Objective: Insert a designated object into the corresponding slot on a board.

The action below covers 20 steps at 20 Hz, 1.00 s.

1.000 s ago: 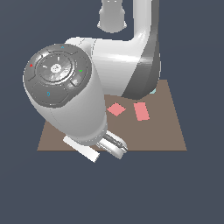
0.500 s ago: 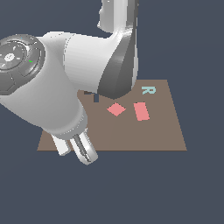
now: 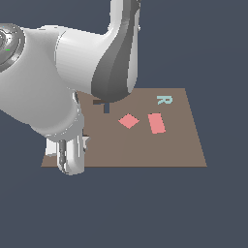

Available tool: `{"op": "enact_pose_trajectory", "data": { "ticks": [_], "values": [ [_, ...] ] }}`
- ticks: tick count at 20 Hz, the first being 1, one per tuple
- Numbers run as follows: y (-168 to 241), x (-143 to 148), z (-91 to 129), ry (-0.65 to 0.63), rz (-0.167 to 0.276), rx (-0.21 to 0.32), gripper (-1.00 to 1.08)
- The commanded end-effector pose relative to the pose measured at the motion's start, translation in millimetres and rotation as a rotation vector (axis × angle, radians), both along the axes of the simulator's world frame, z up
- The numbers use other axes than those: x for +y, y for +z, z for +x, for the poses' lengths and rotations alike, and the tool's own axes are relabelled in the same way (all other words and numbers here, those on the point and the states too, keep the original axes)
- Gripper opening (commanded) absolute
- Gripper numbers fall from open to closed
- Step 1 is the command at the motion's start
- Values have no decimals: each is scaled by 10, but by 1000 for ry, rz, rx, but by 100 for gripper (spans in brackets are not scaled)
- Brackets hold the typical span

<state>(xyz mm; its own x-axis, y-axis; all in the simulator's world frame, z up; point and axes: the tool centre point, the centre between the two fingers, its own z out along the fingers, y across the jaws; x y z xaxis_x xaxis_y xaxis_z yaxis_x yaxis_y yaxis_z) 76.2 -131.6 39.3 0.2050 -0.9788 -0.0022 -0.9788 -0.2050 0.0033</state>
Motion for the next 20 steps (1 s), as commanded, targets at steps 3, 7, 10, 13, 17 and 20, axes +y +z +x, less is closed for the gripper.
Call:
{"op": "enact_pose_trajectory", "data": {
  "ticks": [3, 7, 10, 13, 17, 20],
  "values": [
    [8, -64, -92, -107, 0, 0, -100],
    [11, -97, -151, -168, 0, 1, -100],
    [12, -108, -178, -195, 0, 1, -100],
    [12, -111, -190, -207, 0, 1, -100],
    [-12, -110, -188, -203, 0, 1, -100],
    [-83, -111, -192, -206, 0, 1, -100]
  ]
}}
